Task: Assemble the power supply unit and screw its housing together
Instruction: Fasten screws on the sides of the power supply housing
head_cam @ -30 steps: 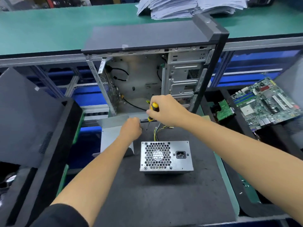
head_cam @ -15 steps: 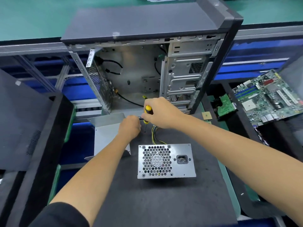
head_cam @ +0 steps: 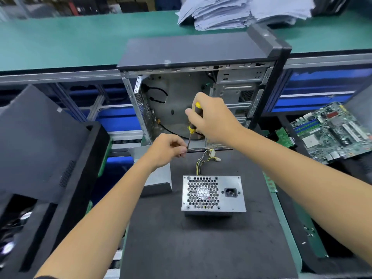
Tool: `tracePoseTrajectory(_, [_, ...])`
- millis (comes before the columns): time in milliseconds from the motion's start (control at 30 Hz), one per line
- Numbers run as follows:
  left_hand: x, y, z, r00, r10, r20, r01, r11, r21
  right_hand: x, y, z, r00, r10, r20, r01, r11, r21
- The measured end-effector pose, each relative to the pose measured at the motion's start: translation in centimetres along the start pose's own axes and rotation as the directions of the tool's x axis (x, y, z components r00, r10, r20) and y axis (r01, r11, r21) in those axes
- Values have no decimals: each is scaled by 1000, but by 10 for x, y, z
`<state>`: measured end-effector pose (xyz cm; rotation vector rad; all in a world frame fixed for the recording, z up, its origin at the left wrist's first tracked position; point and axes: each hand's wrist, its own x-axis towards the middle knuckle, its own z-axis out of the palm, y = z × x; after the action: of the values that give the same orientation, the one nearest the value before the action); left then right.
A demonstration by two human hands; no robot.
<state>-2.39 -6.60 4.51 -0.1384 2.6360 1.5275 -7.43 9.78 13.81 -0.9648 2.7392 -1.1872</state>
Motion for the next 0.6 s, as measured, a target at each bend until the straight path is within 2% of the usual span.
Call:
tracePoseTrajectory(133, [-22,11,2,1000,21,1,-21,999,-27,-17,-14,-9,999,-34,-38,33,999,-26])
tracePoseTrajectory(433, [-60,31,18,996,78,40,-75,995,-64,-55,-28,-25,999,-37,-13,37,999,23])
tracePoseTrajectory(600, [-68,39,23,991,119,63,-118,993,-24,-69,-31,-32,999,-28,-22,28,999,22])
